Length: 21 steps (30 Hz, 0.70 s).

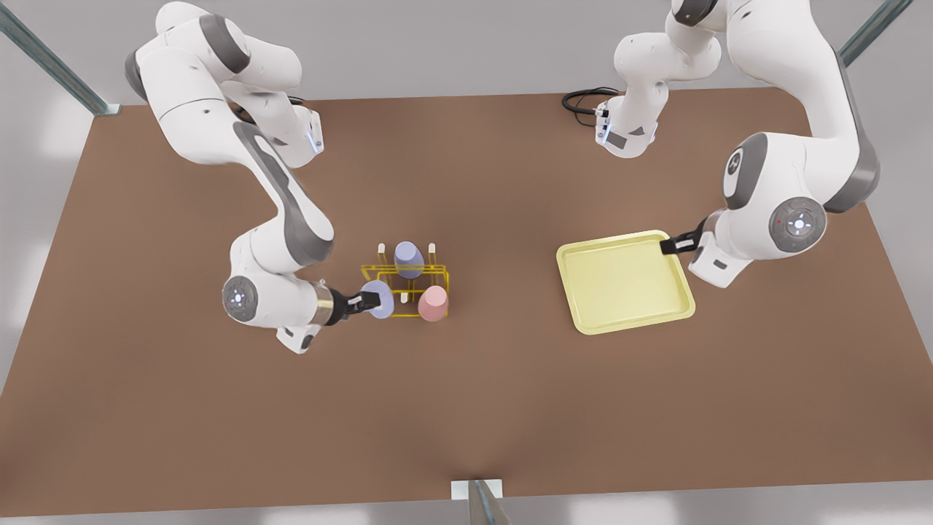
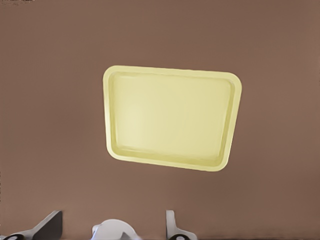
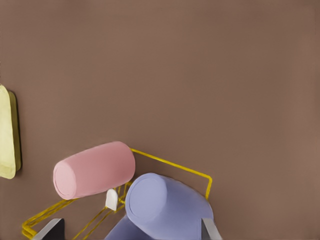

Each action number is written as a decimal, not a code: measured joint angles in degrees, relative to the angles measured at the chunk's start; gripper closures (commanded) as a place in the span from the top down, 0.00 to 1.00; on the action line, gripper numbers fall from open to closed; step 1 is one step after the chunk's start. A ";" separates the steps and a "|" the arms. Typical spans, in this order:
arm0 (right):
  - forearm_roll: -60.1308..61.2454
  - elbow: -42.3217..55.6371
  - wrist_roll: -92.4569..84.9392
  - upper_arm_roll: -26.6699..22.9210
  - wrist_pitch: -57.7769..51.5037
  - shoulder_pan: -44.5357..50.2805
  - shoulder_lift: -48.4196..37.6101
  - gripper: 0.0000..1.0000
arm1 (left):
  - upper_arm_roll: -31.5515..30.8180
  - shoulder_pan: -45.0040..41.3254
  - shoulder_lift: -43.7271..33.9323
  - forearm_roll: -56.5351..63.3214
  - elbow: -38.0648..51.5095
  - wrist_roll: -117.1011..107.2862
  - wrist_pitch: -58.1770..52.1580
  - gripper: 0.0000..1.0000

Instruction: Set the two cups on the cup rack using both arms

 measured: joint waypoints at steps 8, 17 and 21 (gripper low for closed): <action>-20.08 2.51 -2.23 -8.66 -4.77 -13.18 -6.86 1.00 | -0.36 0.08 -0.07 0.03 0.02 6.79 -1.22 1.00; -18.39 2.35 -4.34 -8.91 -19.45 -13.51 -22.54 1.00 | -0.43 -0.08 -0.08 0.03 0.02 11.55 -2.46 1.00; -18.62 3.32 -4.99 -17.28 -21.90 -3.28 -22.33 1.00 | -0.59 -0.05 -0.08 -0.01 0.02 13.02 -2.66 1.00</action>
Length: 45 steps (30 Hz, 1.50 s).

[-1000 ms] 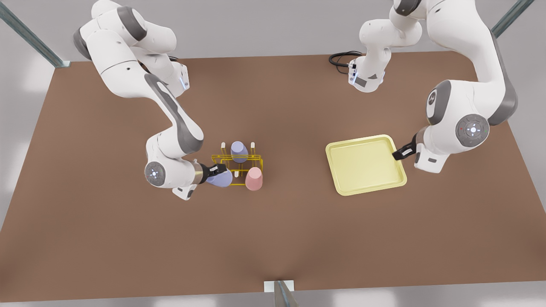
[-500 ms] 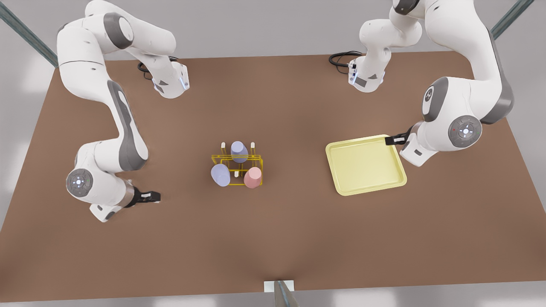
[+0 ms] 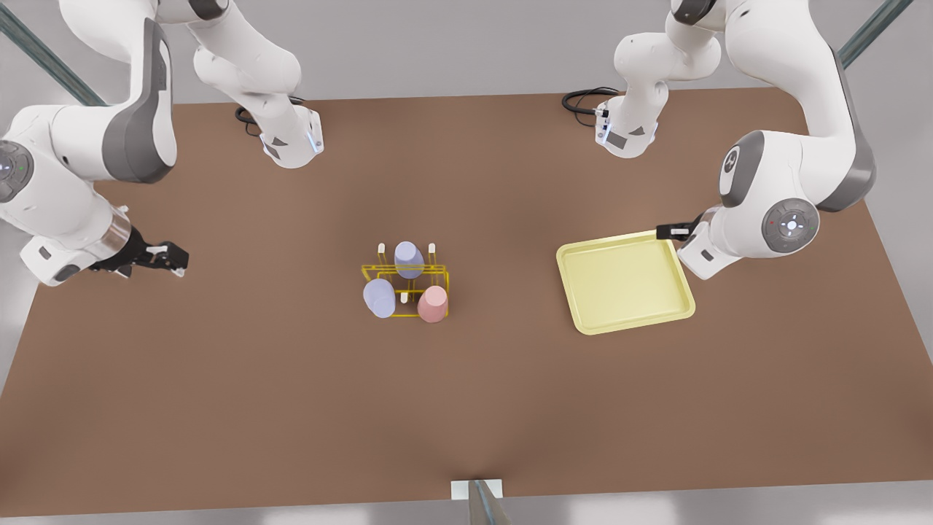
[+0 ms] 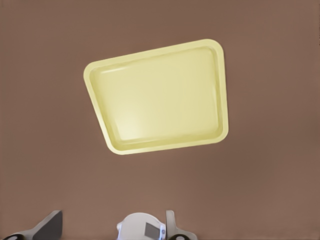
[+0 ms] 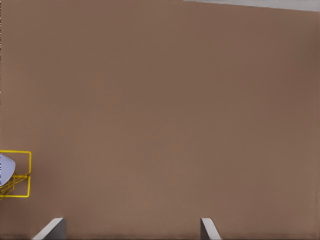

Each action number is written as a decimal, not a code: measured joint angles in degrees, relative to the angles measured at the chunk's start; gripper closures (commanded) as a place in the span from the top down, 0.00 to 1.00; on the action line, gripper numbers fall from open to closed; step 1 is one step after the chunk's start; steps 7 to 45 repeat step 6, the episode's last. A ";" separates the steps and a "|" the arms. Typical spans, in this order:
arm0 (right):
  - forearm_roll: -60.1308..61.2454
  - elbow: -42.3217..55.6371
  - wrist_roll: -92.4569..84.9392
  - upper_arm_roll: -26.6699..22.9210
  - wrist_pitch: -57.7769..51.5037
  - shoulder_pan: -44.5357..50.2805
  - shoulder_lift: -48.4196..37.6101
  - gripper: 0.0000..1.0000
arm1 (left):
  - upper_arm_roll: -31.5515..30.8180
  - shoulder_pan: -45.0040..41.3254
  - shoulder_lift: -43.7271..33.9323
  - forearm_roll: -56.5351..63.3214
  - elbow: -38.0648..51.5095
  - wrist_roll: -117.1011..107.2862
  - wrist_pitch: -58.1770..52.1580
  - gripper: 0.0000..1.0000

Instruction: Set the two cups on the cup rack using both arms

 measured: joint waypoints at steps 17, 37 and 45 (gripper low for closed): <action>0.22 0.87 -0.81 -1.19 -1.70 2.27 0.53 1.00 | -0.24 -0.04 -0.01 0.03 0.00 1.65 -0.32 1.00; 0.22 0.87 -0.81 -1.19 -1.70 2.27 0.53 1.00 | -0.24 -0.04 -0.01 0.03 0.00 1.65 -0.32 1.00; 0.22 0.87 -0.81 -1.19 -1.70 2.27 0.53 1.00 | -0.24 -0.04 -0.01 0.03 0.00 1.65 -0.32 1.00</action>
